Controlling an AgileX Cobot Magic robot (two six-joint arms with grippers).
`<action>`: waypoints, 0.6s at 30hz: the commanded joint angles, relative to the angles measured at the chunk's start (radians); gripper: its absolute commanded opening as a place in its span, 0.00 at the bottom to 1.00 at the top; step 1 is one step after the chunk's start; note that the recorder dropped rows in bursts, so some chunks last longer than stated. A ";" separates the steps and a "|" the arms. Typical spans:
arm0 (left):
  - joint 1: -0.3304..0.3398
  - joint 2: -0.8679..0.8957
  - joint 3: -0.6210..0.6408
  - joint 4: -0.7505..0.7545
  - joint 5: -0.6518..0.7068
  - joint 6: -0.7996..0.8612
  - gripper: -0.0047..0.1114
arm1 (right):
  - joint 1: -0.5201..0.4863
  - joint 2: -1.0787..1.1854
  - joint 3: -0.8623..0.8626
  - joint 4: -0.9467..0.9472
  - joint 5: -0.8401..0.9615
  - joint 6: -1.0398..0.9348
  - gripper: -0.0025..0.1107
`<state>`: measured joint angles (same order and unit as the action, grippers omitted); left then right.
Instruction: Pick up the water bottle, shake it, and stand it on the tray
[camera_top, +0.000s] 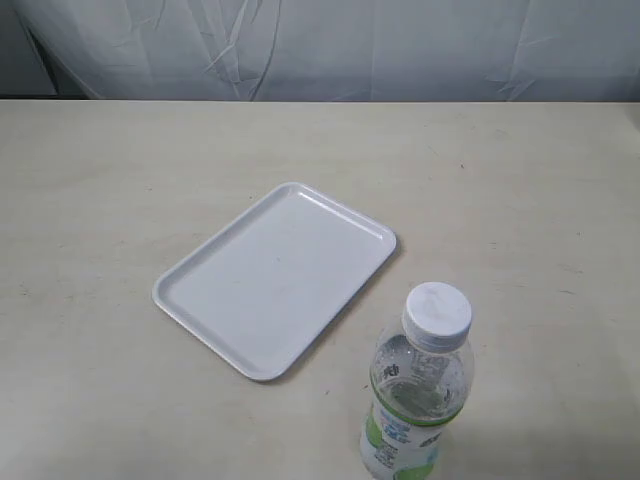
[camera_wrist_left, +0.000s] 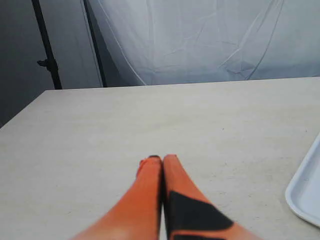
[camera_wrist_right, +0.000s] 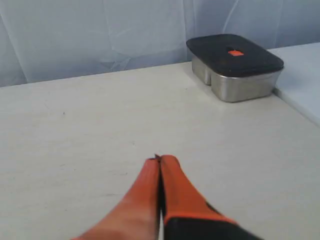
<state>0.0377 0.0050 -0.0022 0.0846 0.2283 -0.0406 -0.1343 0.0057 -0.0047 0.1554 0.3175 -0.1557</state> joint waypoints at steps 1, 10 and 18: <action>0.000 -0.005 0.002 -0.001 -0.003 -0.004 0.04 | -0.004 -0.006 0.005 -0.054 -0.186 0.018 0.01; 0.000 -0.005 0.002 -0.001 -0.003 -0.004 0.04 | -0.004 -0.006 0.005 0.531 -0.573 0.472 0.01; 0.000 -0.005 0.002 -0.001 -0.003 -0.004 0.04 | -0.004 -0.006 -0.095 0.385 -0.485 0.579 0.01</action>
<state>0.0377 0.0050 -0.0022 0.0846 0.2283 -0.0406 -0.1343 0.0036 -0.0511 0.5882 -0.1866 0.4160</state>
